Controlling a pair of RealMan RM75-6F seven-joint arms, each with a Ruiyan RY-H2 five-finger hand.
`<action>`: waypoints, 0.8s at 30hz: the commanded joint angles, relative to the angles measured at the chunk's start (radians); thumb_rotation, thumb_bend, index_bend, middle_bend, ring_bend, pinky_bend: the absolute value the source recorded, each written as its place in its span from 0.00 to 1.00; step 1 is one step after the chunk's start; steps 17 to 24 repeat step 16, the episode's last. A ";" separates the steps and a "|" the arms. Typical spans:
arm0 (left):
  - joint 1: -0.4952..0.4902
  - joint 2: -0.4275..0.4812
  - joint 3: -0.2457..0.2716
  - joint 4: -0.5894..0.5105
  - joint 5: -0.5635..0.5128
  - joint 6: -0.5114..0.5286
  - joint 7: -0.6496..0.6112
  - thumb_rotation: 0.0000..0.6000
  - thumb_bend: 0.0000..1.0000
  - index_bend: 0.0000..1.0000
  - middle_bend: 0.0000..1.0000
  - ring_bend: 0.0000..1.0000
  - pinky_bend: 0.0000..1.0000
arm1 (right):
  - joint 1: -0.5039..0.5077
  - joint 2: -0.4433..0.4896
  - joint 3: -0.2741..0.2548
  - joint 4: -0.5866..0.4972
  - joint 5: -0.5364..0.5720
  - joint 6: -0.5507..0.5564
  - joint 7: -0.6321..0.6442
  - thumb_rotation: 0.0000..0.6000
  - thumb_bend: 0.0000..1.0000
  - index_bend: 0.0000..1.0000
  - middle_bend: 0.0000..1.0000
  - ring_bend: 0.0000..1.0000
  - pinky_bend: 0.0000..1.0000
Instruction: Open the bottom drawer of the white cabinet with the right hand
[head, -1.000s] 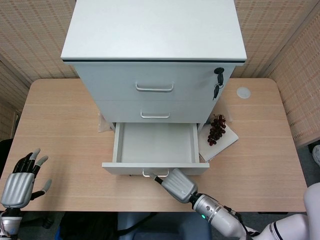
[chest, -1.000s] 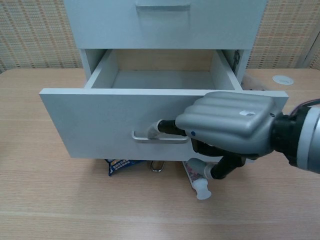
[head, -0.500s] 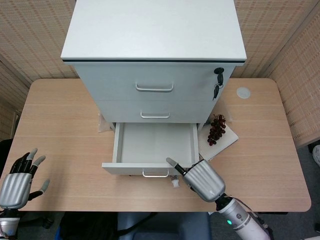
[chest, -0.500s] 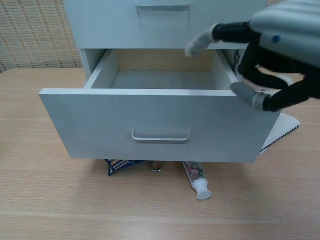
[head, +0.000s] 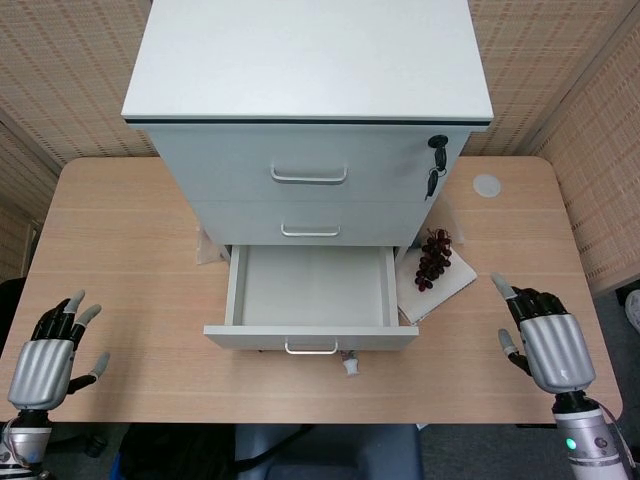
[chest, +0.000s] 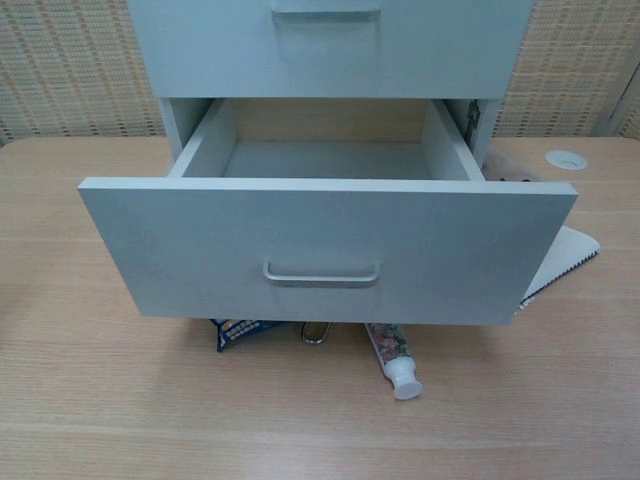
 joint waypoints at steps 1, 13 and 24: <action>0.001 -0.003 0.002 -0.012 0.009 0.007 0.013 1.00 0.31 0.15 0.04 0.06 0.13 | -0.058 -0.006 0.014 0.100 0.036 -0.014 0.085 1.00 0.32 0.00 0.08 0.02 0.02; -0.001 -0.016 0.002 -0.021 0.012 0.009 0.025 1.00 0.31 0.00 0.00 0.00 0.09 | -0.126 -0.025 0.041 0.169 0.062 -0.093 0.166 1.00 0.31 0.00 0.00 0.00 0.00; -0.001 -0.014 0.003 -0.022 0.007 0.006 0.024 1.00 0.31 0.00 0.00 0.00 0.09 | -0.139 -0.025 0.049 0.171 0.050 -0.096 0.171 1.00 0.31 0.00 0.00 0.00 0.00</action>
